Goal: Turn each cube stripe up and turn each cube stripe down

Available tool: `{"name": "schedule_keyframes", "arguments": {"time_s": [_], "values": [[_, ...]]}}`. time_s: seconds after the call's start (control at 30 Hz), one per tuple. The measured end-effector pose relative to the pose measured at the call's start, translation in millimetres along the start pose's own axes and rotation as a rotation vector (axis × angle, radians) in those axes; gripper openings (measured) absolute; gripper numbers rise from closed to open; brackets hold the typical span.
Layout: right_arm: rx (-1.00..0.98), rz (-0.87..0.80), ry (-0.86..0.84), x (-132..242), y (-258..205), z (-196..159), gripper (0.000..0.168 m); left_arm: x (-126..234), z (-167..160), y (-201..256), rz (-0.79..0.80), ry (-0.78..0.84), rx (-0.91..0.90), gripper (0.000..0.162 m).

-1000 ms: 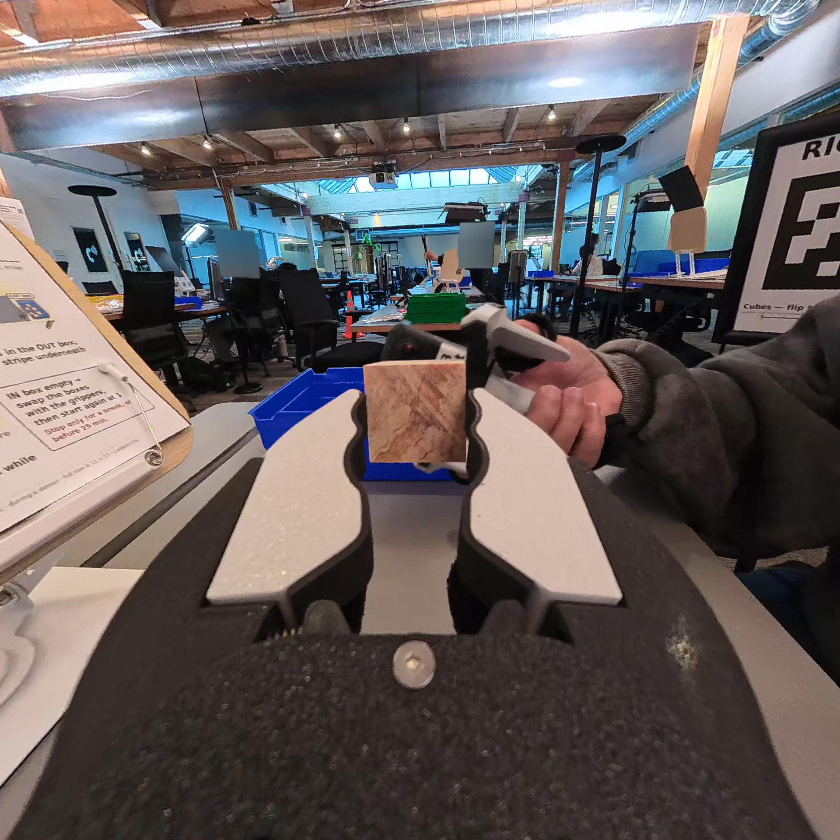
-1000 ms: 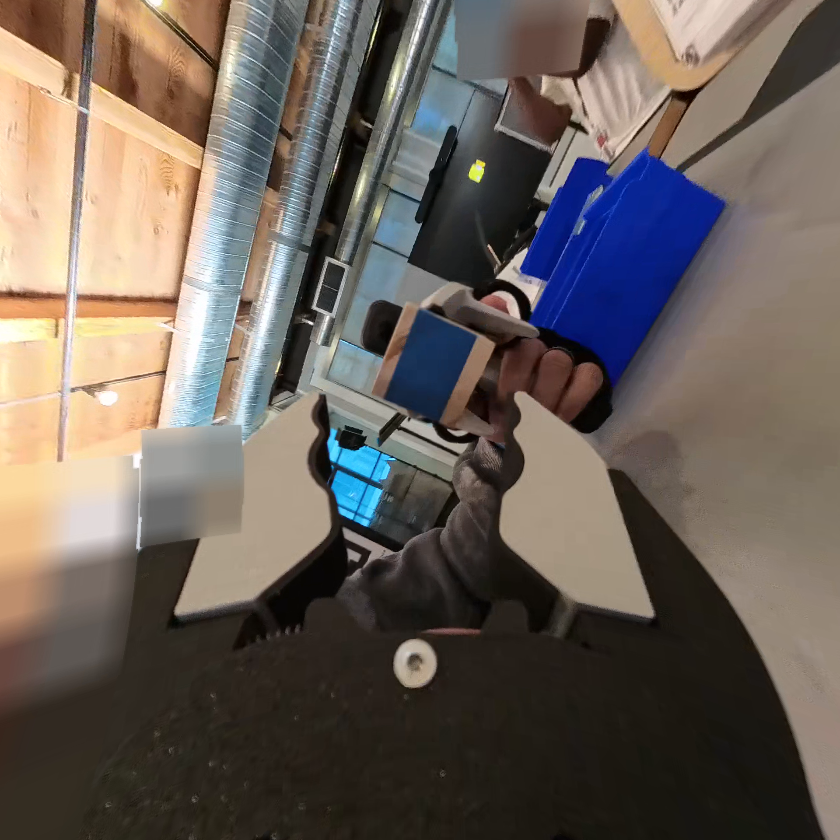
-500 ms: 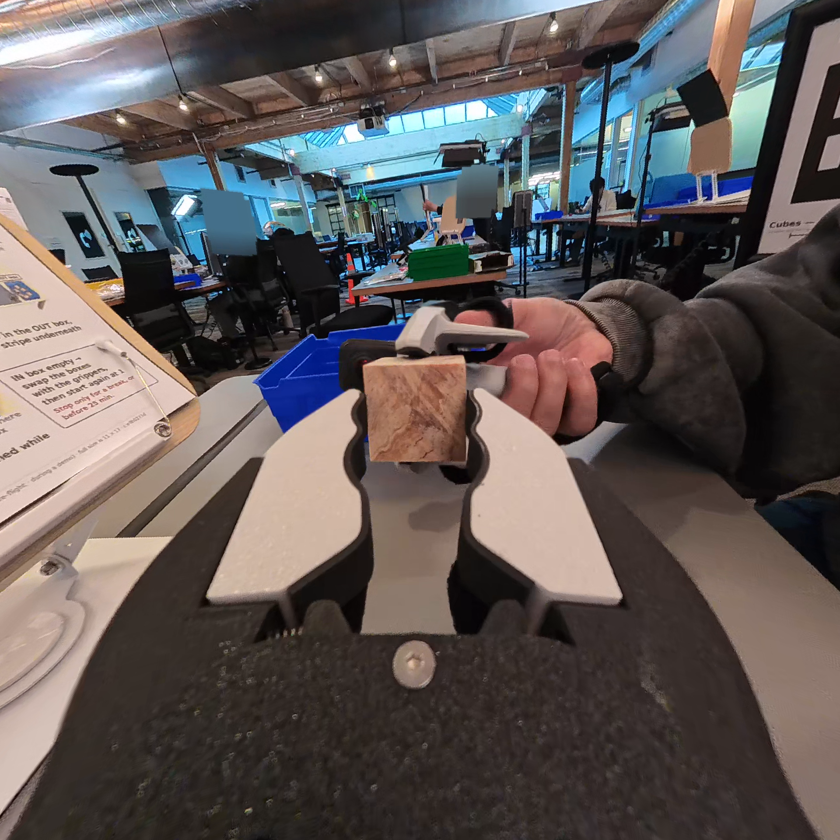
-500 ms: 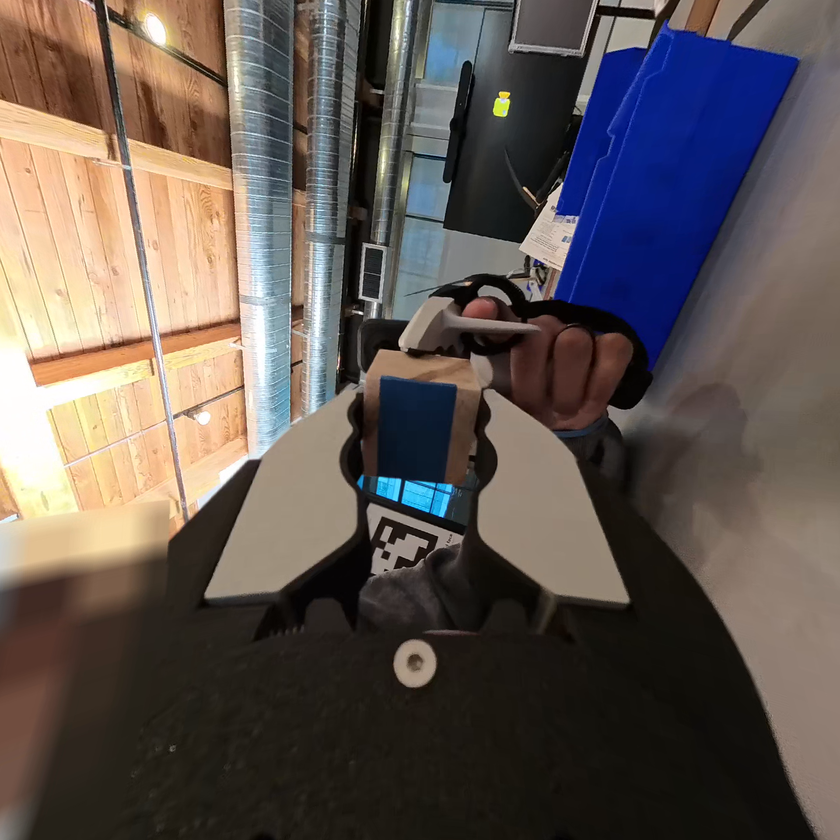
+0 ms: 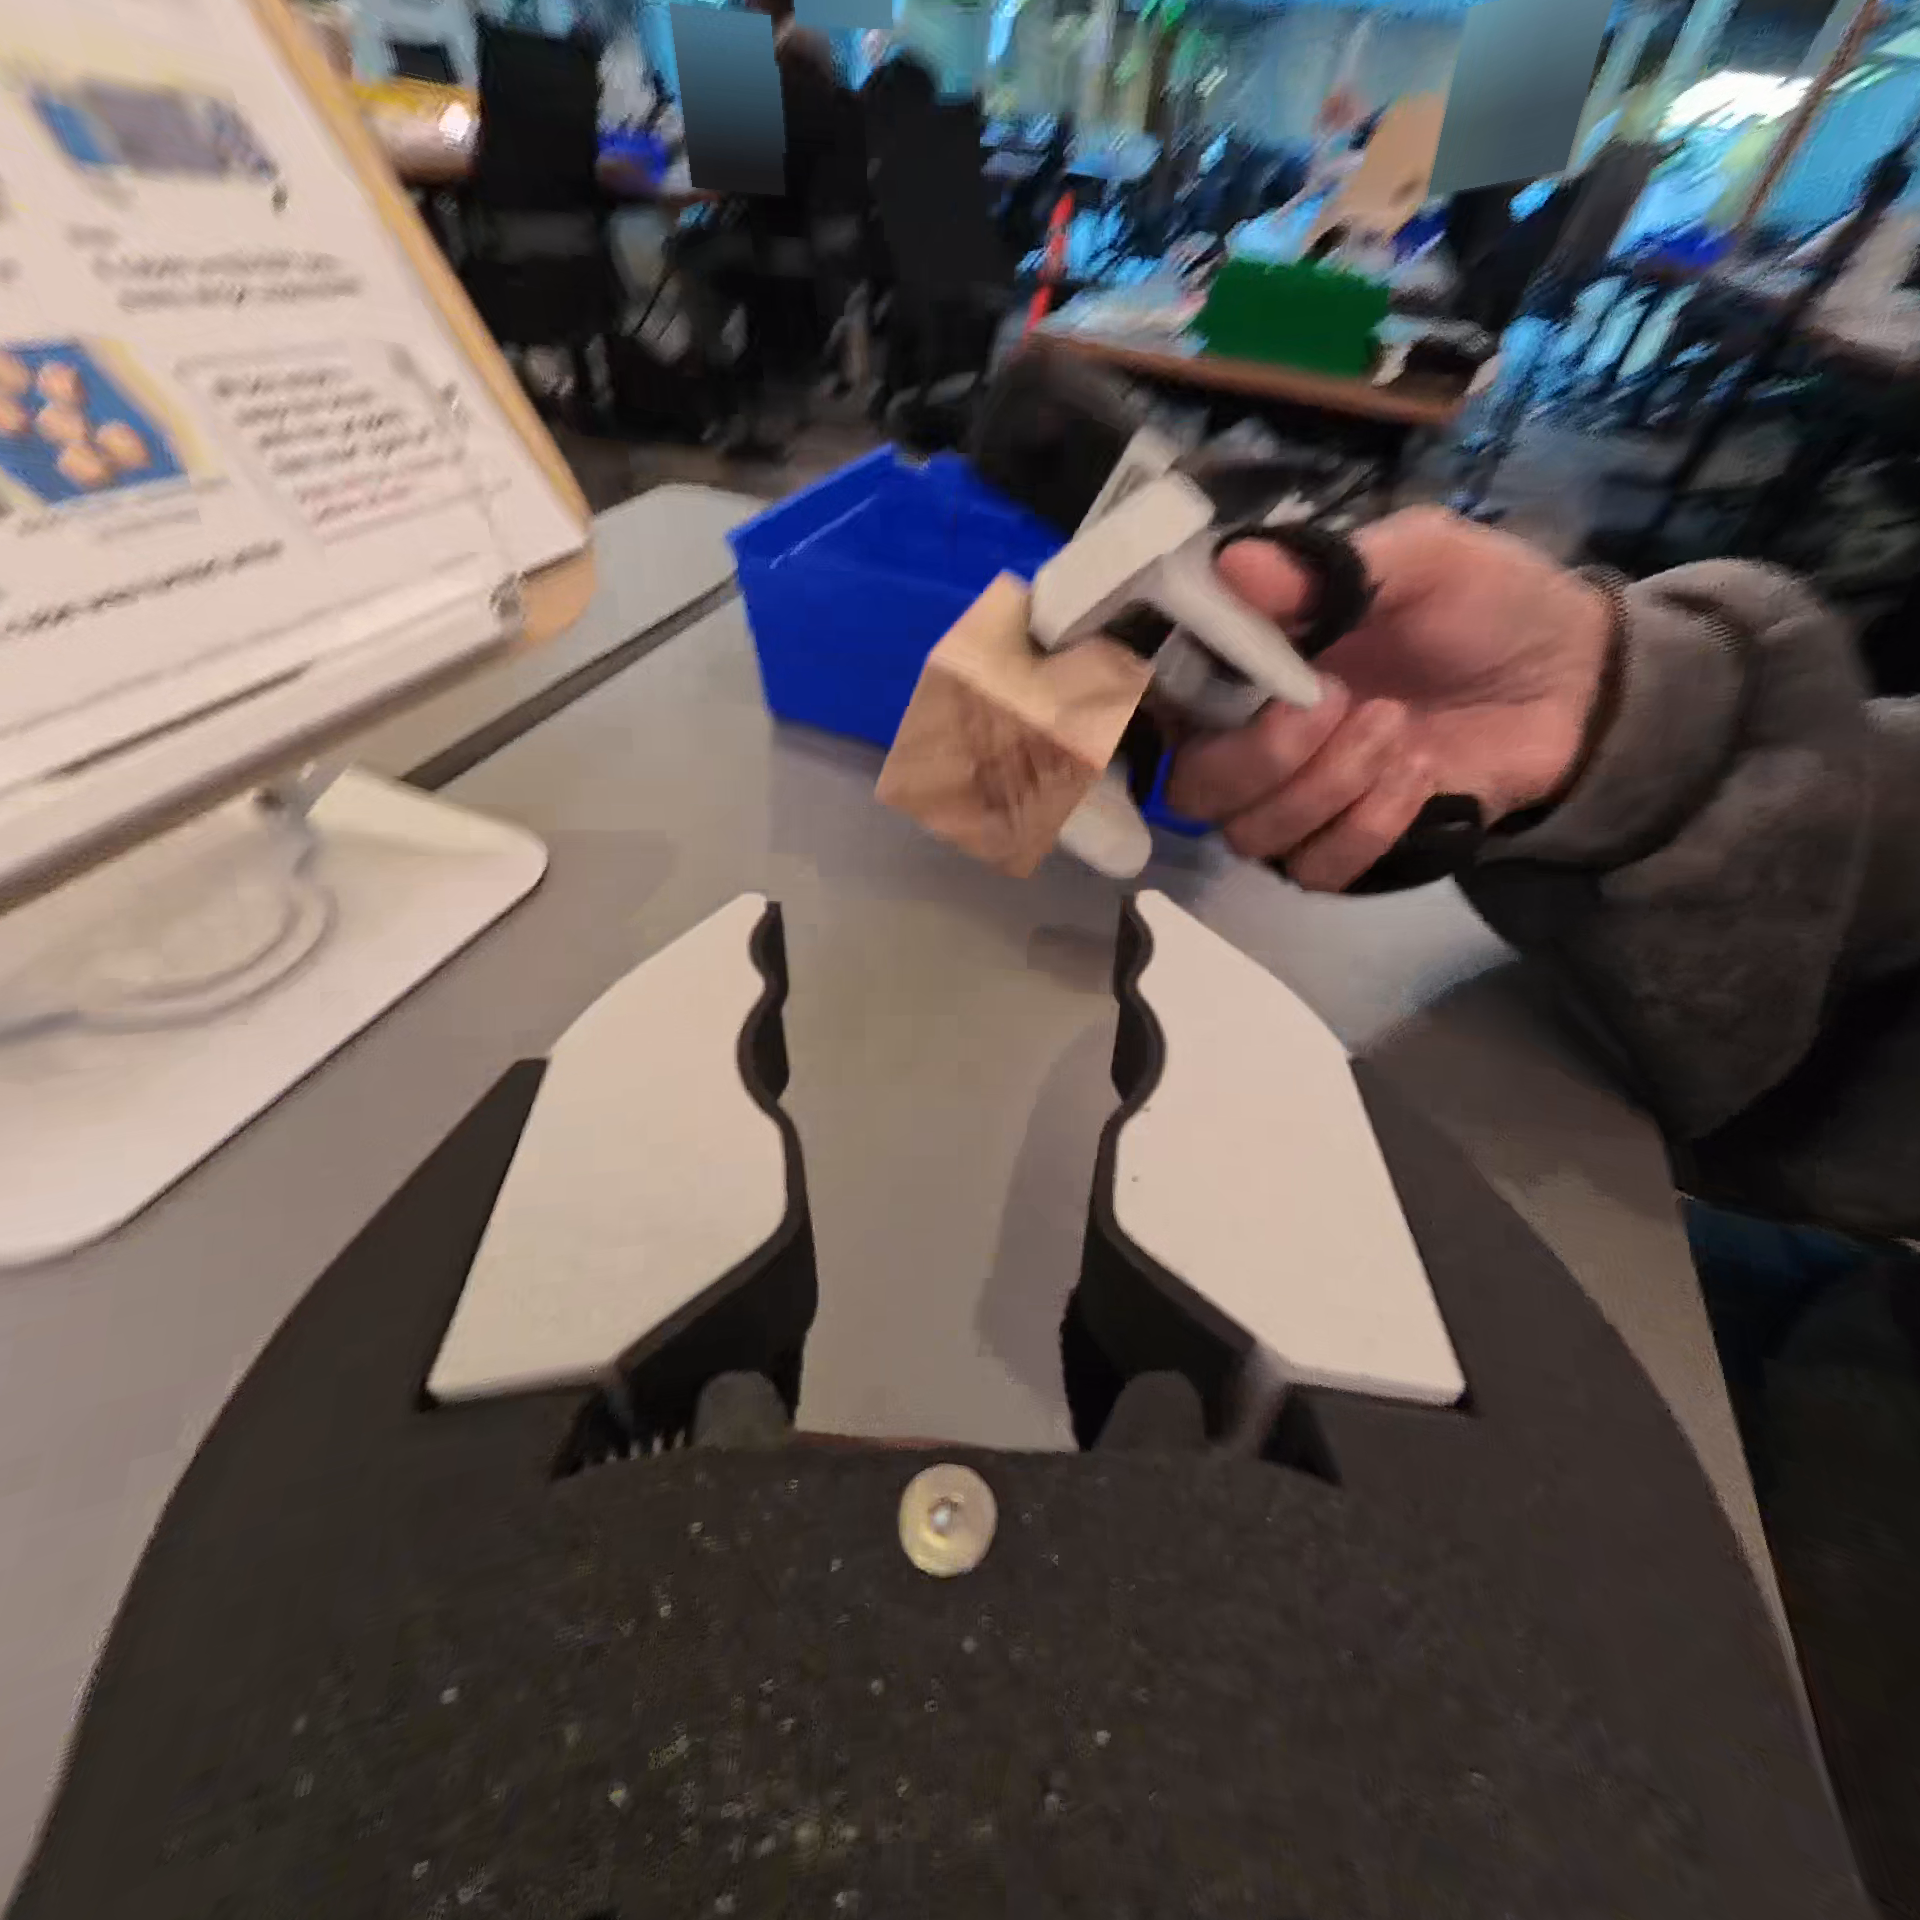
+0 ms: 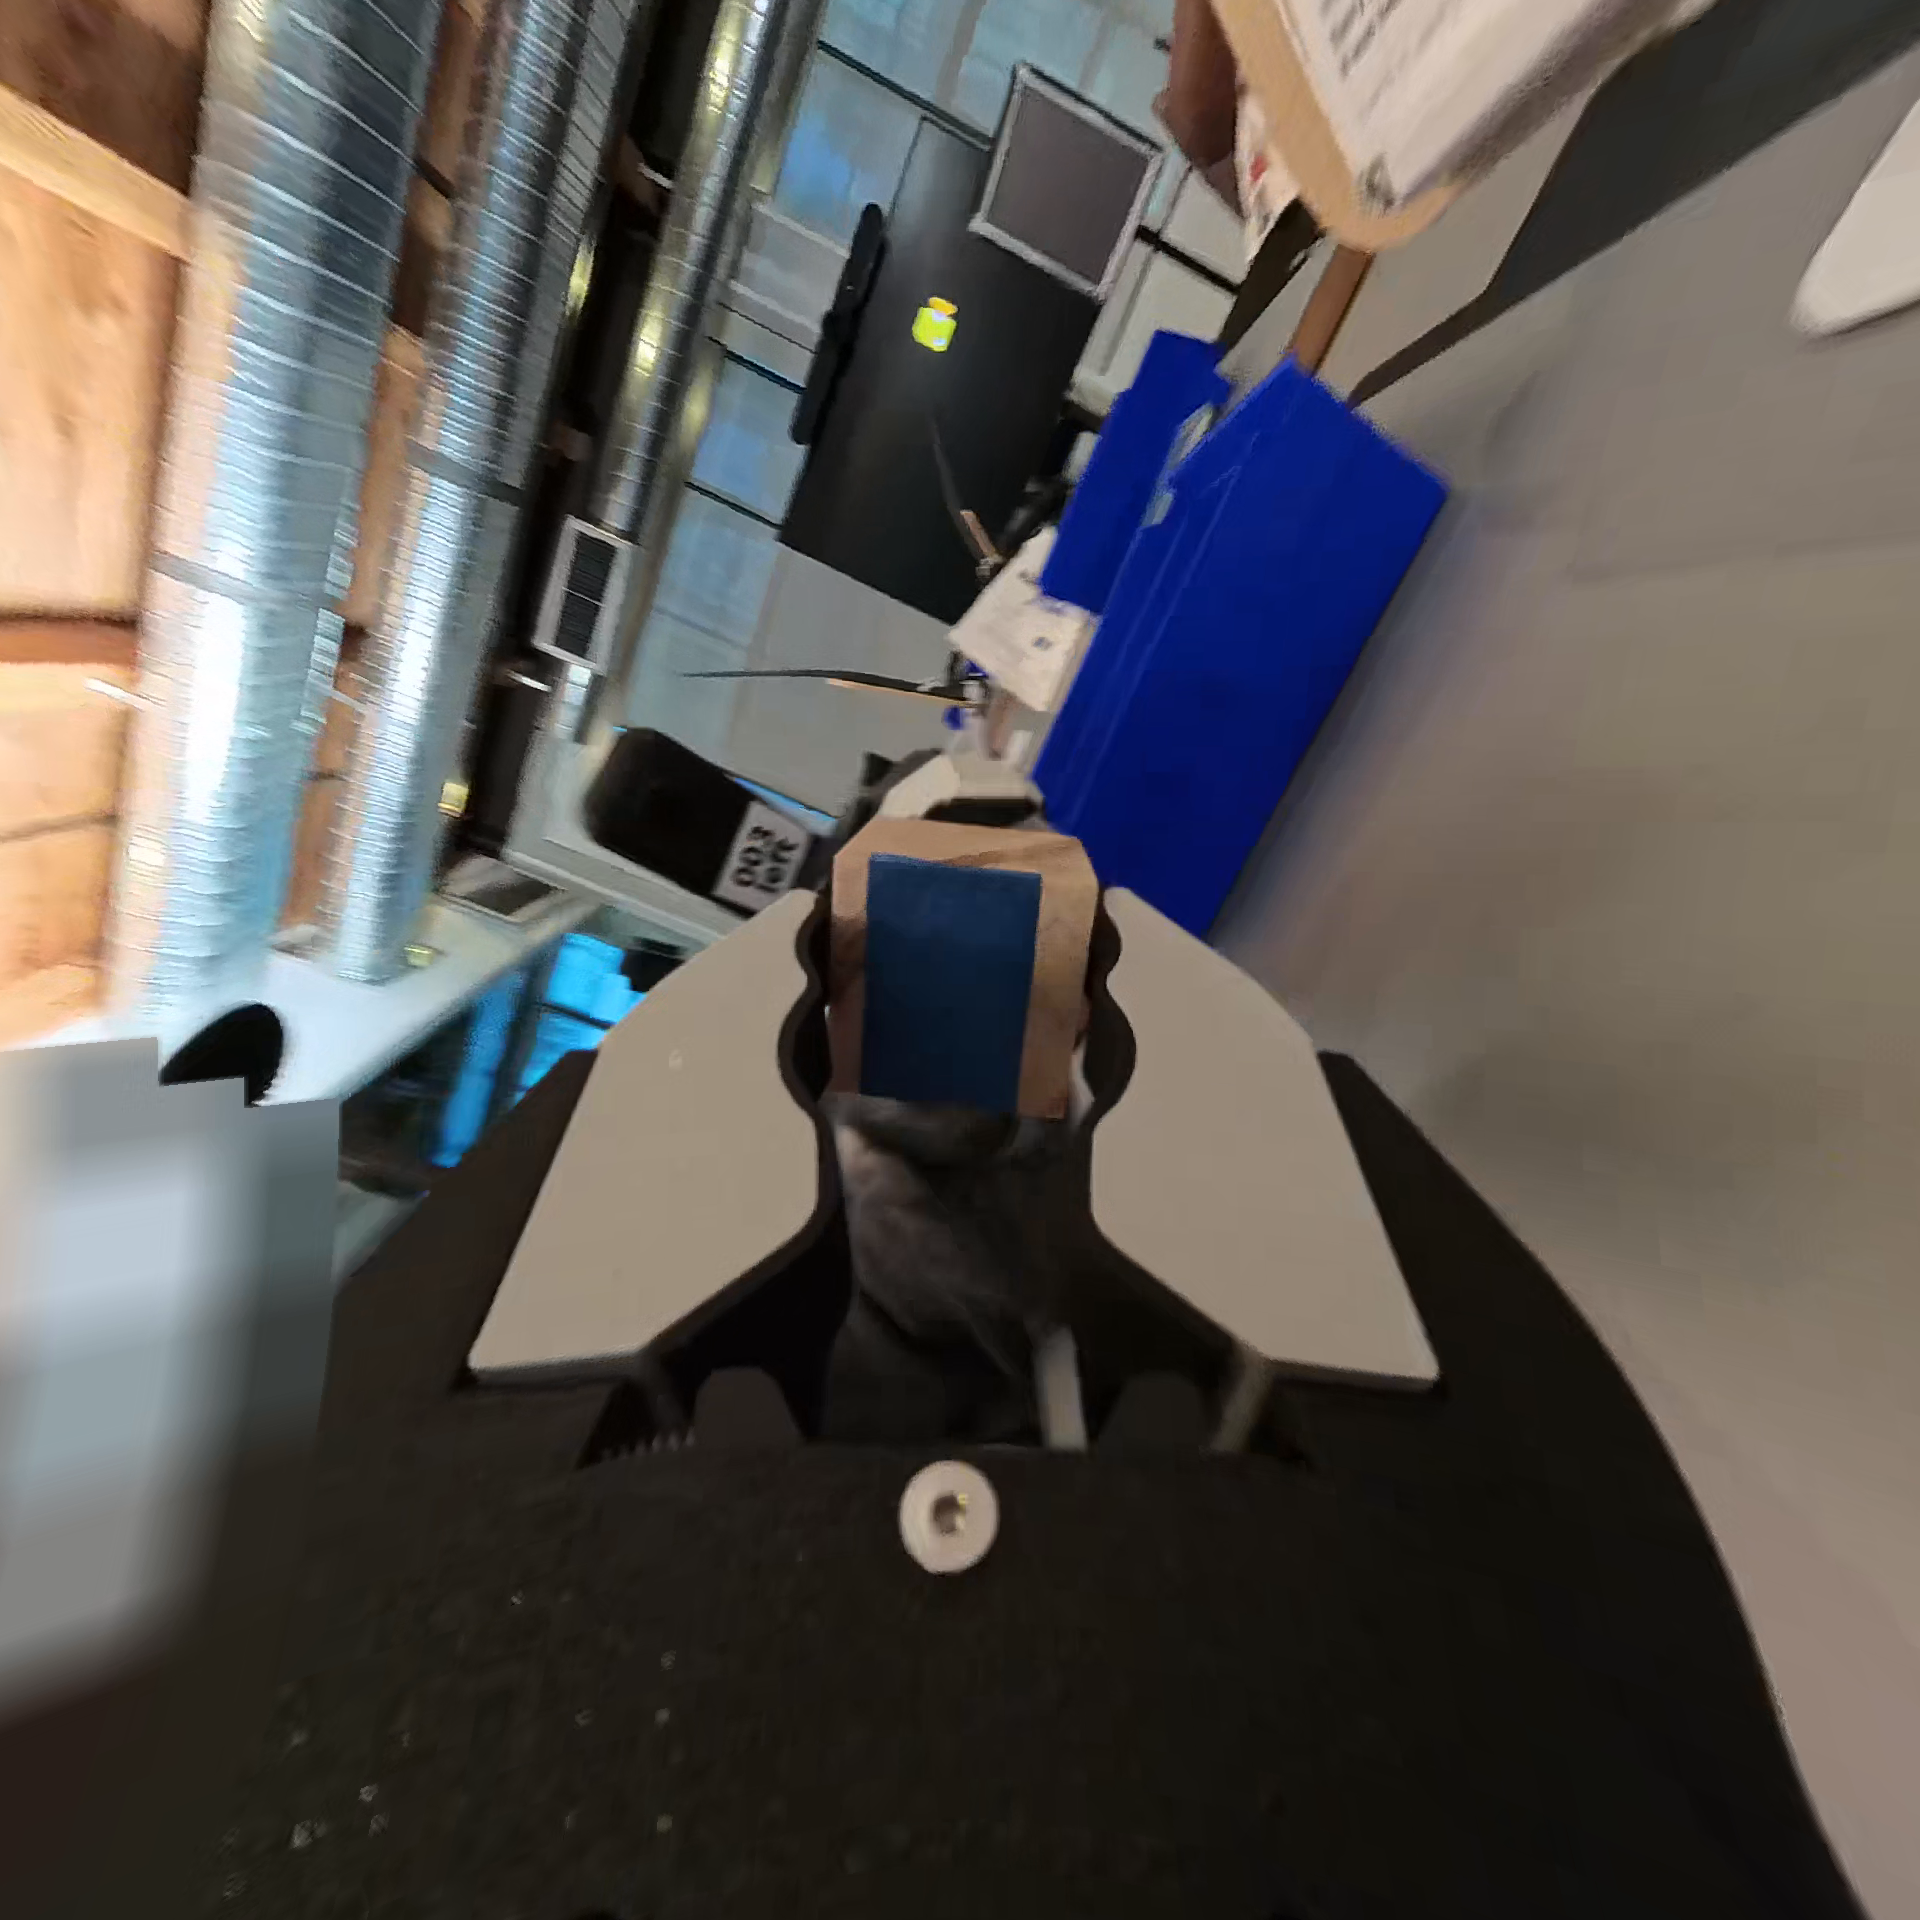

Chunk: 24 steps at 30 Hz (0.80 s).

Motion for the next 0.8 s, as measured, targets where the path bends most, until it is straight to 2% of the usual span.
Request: {"name": "schedule_keyframes", "arguments": {"time_s": [0.03,0.13,0.23,0.4,0.53,0.63,0.8], "values": [[0.062,-0.067,-0.001,4,0,1,0.046,1,-7,0,0.049,-0.045,0.028,0.056],[0.272,-0.304,-0.027,16,-1,3,0.046,3,-28,12,0.123,-0.157,0.096,0.057],[0.495,-0.594,-0.075,32,1,4,0.046,5,-45,31,0.161,-0.201,0.118,0.058],[0.677,-0.888,-0.124,61,-10,3,0.046,17,-70,32,0.318,-0.217,0.123,0.06],[0.721,-1.115,-0.122,102,-19,17,0.046,24,-82,31,0.343,-0.194,0.179,0.059],[0.702,-1.303,-0.092,151,-20,43,0.046,22,-87,37,0.314,-0.208,0.189,0.059],[0.514,-1.467,-0.067,237,14,98,0.047,19,-85,45,0.303,-0.205,0.179,0.057]]}}
Point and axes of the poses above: each gripper's, where its closed fingertips meet, x back along the fingers, z out of its top, y = z × x across the jaws, the point moved 1 cm from there along x, back along the fingers, and after that the axes turned 10 degrees about -y, right-handed, at the moved point
